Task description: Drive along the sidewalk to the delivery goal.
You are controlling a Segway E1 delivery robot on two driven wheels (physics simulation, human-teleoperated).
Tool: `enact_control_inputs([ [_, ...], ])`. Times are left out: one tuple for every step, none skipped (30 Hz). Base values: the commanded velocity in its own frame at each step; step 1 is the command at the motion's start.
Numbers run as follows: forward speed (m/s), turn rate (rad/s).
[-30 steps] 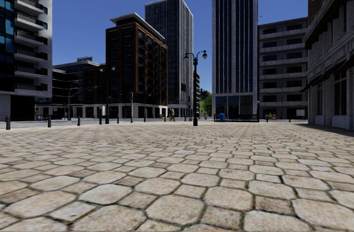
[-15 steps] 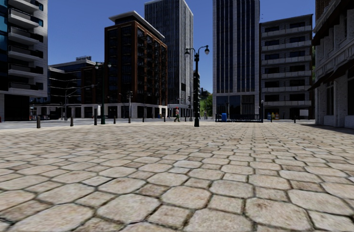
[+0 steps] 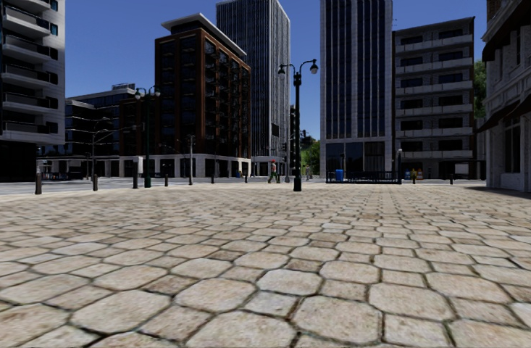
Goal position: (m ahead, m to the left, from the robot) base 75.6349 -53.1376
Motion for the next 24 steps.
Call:
enact_control_inputs([
  [2.0,0.0],
  [2.0,0.0],
  [2.0,0.0],
  [2.0,0.0],
  [2.0,0.0],
  [2.0,0.0],
  [2.0,0.0],
  [2.0,0.0],
  [2.0,0.0],
  [2.0,0.0],
  [2.0,0.0],
  [2.0,0.0],
  [2.0,0.0],
  [2.0,0.0],
  [2.0,0.0],
  [2.0,0.0],
  [2.0,0.0],
  [2.0,0.0],
  [2.0,0.0],
  [2.0,0.0],
  [2.0,0.0],
  [2.0,0.0],
  [2.0,0.0],
  [2.0,0.0],
])
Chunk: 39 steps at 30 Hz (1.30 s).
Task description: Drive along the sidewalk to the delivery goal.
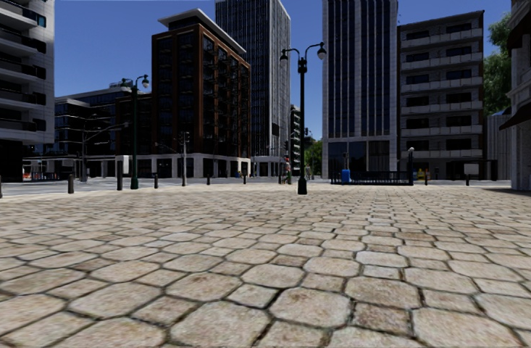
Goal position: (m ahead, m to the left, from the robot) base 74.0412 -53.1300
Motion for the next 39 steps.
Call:
enact_control_inputs([
  [2.0,0.0],
  [2.0,0.0],
  [2.0,0.0],
  [2.0,0.0],
  [2.0,0.0],
  [2.0,0.0],
  [2.0,0.0],
  [2.0,0.0],
  [2.0,0.0],
  [2.0,0.0],
  [2.0,0.0],
  [2.0,0.0],
  [2.0,0.0],
  [2.0,0.0],
  [2.0,0.0],
  [2.0,0.0],
  [2.0,0.0],
  [2.0,0.0],
  [2.0,0.0],
  [2.0,0.0],
  [2.0,0.0],
  [2.0,0.0],
  [2.0,0.0],
  [2.0,0.0],
  [2.0,0.0],
  [2.0,0.0],
  [2.0,0.0],
  [2.0,0.0],
  [2.0,0.0],
  [2.0,0.0],
  [2.0,0.0],
  [2.0,0.0],
  [2.0,0.0],
  [2.0,0.0],
  [2.0,0.0],
  [2.0,0.0],
  [2.0,0.0],
  [2.0,0.0],
  [2.0,0.0],
])
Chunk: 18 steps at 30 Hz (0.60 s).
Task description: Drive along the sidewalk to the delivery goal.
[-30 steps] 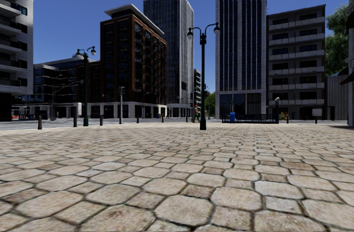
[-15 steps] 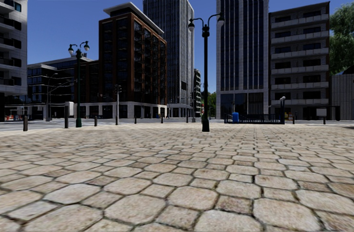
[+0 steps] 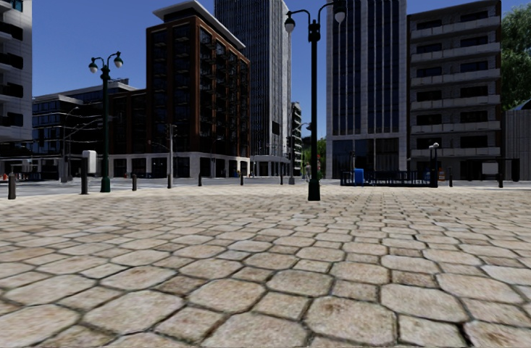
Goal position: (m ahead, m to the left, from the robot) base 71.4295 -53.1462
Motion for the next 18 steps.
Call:
enact_control_inputs([
  [2.0,0.0],
  [2.0,0.0],
  [2.0,0.0],
  [2.0,0.0],
  [2.0,0.0],
  [2.0,0.0],
  [2.0,0.0],
  [2.0,0.0],
  [2.0,0.0],
  [2.0,0.0],
  [2.0,0.0],
  [2.0,0.0],
  [2.0,0.0],
  [2.0,0.0],
  [2.0,0.0],
  [2.0,0.0],
  [2.0,0.0],
  [2.0,0.0],
])
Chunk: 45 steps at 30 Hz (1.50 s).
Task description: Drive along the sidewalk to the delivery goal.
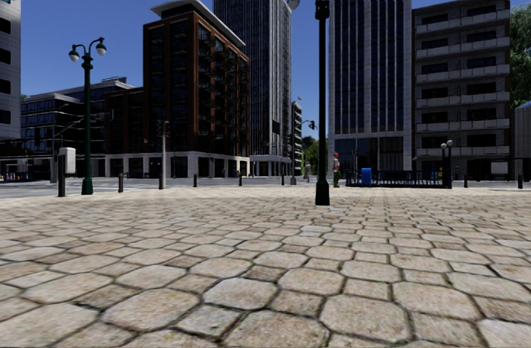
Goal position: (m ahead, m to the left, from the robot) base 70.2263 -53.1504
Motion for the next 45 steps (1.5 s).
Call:
enact_control_inputs([
  [2.0,0.0],
  [2.0,0.0],
  [2.0,0.0],
  [2.0,0.0],
  [2.0,0.0],
  [2.0,0.0],
  [2.0,0.0],
  [2.0,0.0],
  [2.0,0.0],
  [2.0,0.0],
  [2.0,0.0],
  [2.0,0.0],
  [2.0,0.0],
  [2.0,0.0],
  [2.0,0.0],
  [2.0,0.0],
  [2.0,0.0],
  [2.0,0.0],
  [2.0,0.0],
  [2.0,0.0],
  [2.0,0.0],
  [2.0,0.0],
  [2.0,0.0],
  [2.0,0.0],
  [2.0,0.0],
  [2.0,0.0],
  [2.0,0.0],
  [2.0,0.0],
  [2.0,0.0],
  [2.0,0.0],
  [2.0,0.0],
  [2.0,0.0],
  [2.0,0.0],
  [2.0,0.0],
  [2.0,0.0],
  [2.0,0.0],
  [2.0,0.0],
  [2.0,0.0],
  [2.0,0.0],
  [2.0,0.0],
  [2.0,0.0],
  [2.0,0.0],
  [2.0,0.0],
  [2.0,0.0],
  [2.0,0.0],
])
